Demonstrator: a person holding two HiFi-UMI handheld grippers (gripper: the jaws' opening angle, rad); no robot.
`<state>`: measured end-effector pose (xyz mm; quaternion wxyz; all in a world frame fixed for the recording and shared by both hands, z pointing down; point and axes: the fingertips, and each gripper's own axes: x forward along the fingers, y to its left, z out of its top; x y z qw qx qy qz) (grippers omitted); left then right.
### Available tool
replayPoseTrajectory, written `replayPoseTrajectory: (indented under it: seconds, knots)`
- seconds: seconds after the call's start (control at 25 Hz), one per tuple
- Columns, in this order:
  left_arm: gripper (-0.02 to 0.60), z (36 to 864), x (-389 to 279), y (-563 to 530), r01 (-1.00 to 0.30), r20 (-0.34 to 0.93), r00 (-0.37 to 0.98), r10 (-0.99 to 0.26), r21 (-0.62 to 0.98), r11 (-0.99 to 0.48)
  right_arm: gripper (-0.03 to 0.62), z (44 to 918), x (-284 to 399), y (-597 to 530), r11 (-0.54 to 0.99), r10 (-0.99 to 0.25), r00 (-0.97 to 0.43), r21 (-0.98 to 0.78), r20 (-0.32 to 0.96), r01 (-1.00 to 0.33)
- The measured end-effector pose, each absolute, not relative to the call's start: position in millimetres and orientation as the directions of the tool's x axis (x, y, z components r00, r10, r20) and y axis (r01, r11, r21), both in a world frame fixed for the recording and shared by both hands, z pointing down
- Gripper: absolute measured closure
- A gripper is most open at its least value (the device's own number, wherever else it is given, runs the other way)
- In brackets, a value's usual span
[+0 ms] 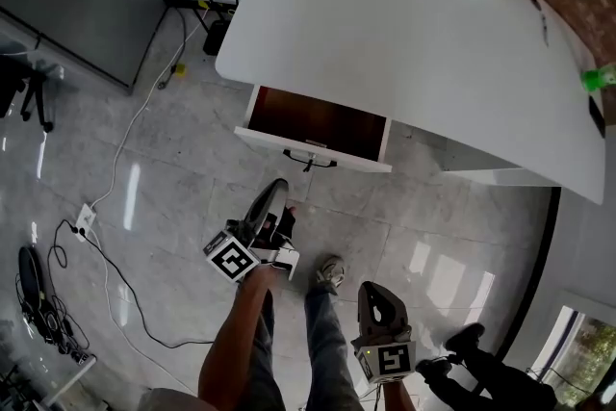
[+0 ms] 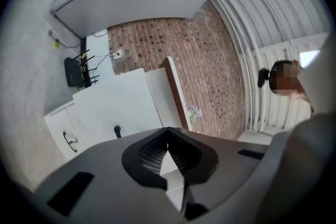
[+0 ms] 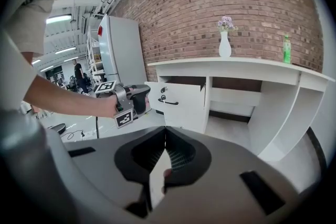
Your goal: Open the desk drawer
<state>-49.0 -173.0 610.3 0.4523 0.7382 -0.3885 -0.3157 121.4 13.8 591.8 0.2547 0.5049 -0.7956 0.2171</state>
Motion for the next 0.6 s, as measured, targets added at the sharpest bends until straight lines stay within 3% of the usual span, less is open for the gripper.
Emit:
replayPoseTrajectory:
  seconds: [0.28, 0.6]
  knots:
    - [0.569, 519.9, -48.4, -151.2, -0.649, 0.039, 0.618, -0.785, 0.589, -0.482, 0.577, 540.9, 111.7, 8.2, 0.391, -0.74, -0.366, -0.082, 0.564, -0.917]
    - [0.569, 398.2, -62.3, -117.9, -0.781, 0.072, 0.603, -0.795, 0.26, -0.568, 0.577, 455.9, 80.2, -3.7, 0.4, -0.803, -0.37, -0.038, 0.468, -0.916]
